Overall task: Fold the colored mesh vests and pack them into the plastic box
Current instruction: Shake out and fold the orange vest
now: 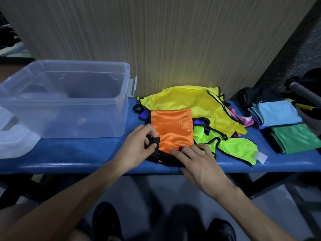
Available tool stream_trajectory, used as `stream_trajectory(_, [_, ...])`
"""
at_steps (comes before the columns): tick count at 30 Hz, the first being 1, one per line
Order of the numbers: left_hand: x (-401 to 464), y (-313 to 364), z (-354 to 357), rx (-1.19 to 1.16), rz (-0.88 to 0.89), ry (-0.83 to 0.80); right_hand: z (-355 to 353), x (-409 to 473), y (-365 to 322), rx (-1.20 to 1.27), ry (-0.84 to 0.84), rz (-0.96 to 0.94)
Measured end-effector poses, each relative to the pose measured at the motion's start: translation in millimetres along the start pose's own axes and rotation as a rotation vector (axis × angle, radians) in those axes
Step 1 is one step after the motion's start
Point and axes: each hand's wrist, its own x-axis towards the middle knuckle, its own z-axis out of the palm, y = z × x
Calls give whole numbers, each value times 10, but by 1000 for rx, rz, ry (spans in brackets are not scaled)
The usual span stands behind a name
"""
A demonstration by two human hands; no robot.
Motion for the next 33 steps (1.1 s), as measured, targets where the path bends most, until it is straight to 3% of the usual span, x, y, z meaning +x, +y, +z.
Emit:
stream_trajectory(5, [-41,-164,35,66,65,6,36,-5,128,132,-9,21])
stream_trajectory(11, [-146,-363,-58,222,181,-350,60,24,115,336,11,167])
stream_trajectory(16, [-135,-370,-53,216,198,-271,39,82,188,540,22,273])
stream_trajectory(24, [-150,-314,-56,545,368,-122,-71,120,181,625,-21,314])
stream_trajectory(28, [-160,-322,-102,472,331,-154,-194,112,174,712,-81,318])
stream_trajectory(33, [-241,-249,-195,324,301,-243,-305,48,222,856,-272,305])
